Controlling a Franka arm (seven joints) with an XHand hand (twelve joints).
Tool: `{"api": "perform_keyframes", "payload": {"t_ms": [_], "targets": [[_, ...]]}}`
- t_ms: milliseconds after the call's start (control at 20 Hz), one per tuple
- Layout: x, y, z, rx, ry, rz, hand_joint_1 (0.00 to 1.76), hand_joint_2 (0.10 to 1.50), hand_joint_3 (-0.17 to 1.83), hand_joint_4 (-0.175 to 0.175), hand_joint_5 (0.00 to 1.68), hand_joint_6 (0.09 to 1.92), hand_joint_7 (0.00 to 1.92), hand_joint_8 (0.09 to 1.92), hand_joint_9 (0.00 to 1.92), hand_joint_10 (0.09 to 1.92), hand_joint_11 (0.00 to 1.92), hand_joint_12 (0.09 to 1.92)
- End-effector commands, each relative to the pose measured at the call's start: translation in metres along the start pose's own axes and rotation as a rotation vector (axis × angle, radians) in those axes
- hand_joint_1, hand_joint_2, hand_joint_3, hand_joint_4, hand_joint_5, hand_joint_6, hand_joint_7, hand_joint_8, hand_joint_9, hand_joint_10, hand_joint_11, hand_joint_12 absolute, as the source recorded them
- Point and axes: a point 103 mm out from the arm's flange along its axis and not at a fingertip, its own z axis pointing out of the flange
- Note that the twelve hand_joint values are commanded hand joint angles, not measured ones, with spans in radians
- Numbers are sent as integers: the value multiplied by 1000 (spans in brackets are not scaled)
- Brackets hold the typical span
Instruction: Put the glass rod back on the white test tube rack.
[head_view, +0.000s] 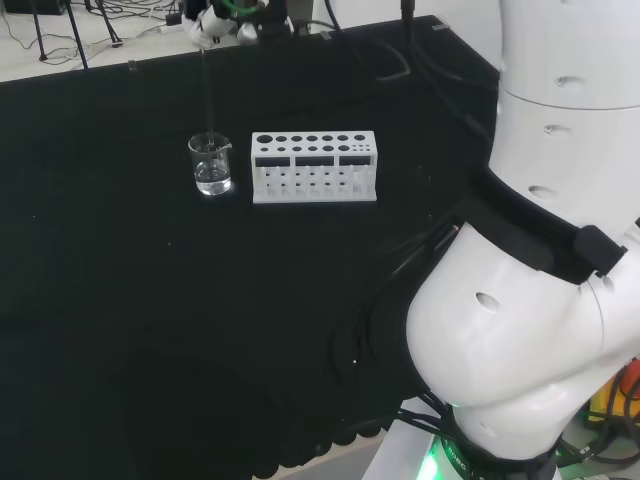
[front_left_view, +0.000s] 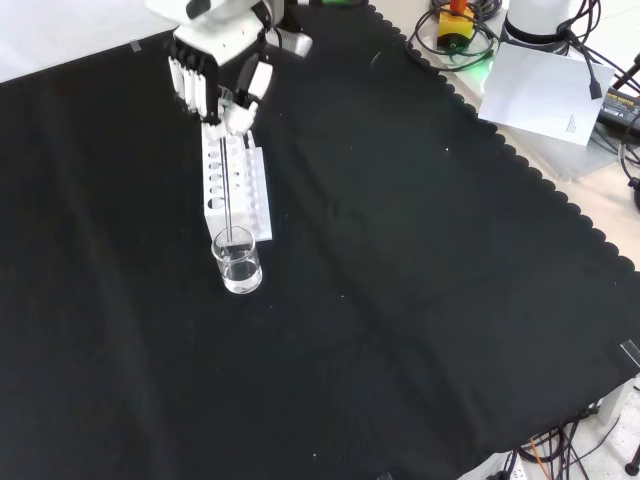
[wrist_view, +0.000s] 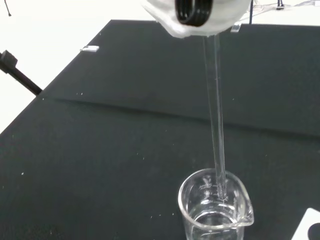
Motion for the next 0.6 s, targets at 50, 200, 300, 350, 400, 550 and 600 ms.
{"api": "perform_keyframes", "payload": {"t_ms": [50, 200, 300, 350, 400, 550, 600], "targets": [[-19, -22, -23, -18, -1, 45, 1306, 970, 132, -175, 1262, 210, 1175, 1011, 1650, 746, 1303, 940], [-31, -29, -30, -27, -4, 72, 1306, 970, 131, -175, 1262, 209, 1176, 1010, 1650, 747, 1303, 940], [-40, -34, -33, -30, -4, 90, 1306, 971, 130, -175, 1262, 209, 1176, 1010, 1650, 747, 1303, 940], [-46, -37, -40, -22, -6, 106, 1306, 971, 129, -175, 1263, 209, 1176, 1010, 1650, 747, 1303, 941], [-51, -40, -42, -24, -8, 118, 1306, 971, 129, -175, 1263, 208, 1176, 1010, 1650, 747, 1303, 941], [-65, -48, -39, -35, -6, 149, 1306, 972, 127, -175, 1263, 208, 1176, 1010, 1650, 748, 1303, 941], [-69, -51, -37, -36, -5, 159, 1306, 972, 127, -175, 1263, 208, 1176, 1009, 1650, 748, 1303, 941]]}}
